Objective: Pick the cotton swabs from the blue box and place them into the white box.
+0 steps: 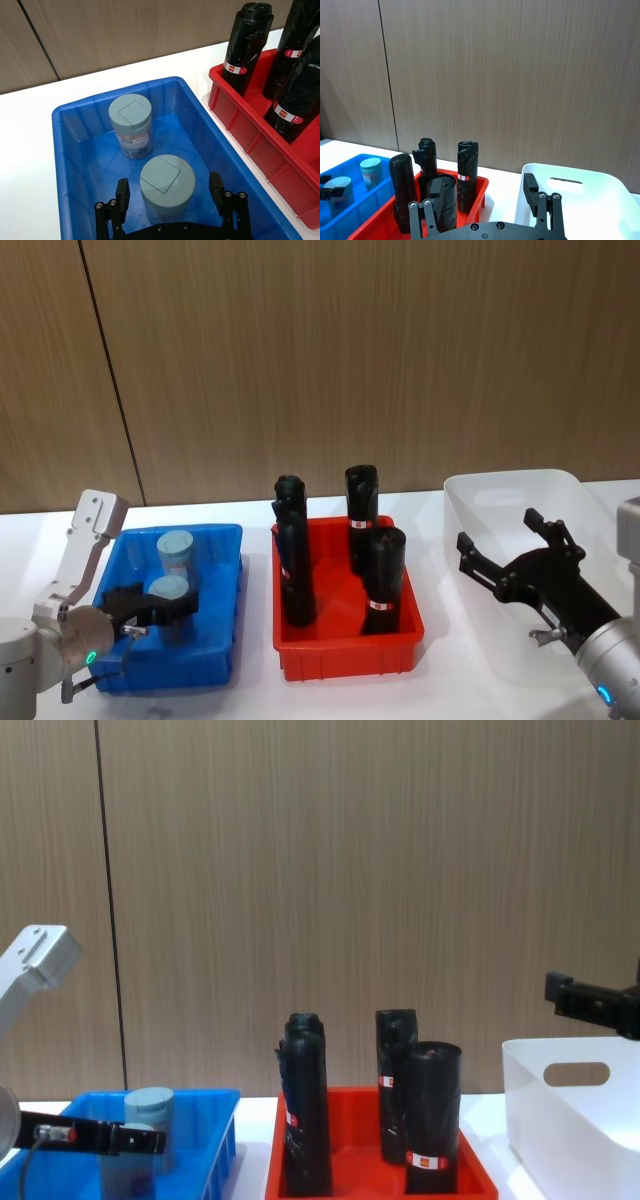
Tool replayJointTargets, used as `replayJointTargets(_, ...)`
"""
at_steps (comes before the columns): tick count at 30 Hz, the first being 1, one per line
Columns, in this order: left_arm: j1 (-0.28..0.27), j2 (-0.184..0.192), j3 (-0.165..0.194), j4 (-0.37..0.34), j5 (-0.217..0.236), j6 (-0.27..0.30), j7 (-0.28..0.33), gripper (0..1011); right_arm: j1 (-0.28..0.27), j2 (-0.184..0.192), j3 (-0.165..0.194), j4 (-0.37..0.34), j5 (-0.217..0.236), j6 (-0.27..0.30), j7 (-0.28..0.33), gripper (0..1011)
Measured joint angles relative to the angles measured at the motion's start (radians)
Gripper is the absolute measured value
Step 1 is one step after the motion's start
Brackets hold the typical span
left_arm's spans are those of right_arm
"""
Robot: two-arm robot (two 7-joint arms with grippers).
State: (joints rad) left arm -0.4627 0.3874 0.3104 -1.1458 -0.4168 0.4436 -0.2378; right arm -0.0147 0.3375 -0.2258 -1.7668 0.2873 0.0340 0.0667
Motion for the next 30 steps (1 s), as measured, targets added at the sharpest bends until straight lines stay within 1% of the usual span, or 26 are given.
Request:
replayJointTargets(5, -0.020, -0.007, 0.002, 0.030, 0.014, -0.002, -0.033, 1004, 0.000, 0.000, 0.000, 0.000, 0.000, 0.000, 0.000, 1002)
replayJointTargets(8, -0.039, -0.015, 0.007, 0.062, 0.025, -0.008, -0.059, 1004, 0.000, 0.000, 0.000, 0.000, 0.000, 0.000, 0.000, 1002)
replayJointTargets(15, -0.065, -0.027, 0.012, 0.104, 0.041, -0.014, -0.087, 1004, 0.000, 0.000, 0.000, 0.000, 0.000, 0.000, 0.000, 1002)
replayJointTargets(21, -0.079, -0.032, 0.015, 0.124, 0.055, -0.013, -0.098, 1004, 0.000, 0.000, 0.000, 0.000, 0.000, 0.000, 0.000, 1002)
replayJointTargets(30, -0.083, -0.031, 0.014, 0.126, 0.068, 0.005, -0.098, 1004, 0.000, 0.000, 0.000, 0.000, 0.000, 0.000, 0.000, 1002)
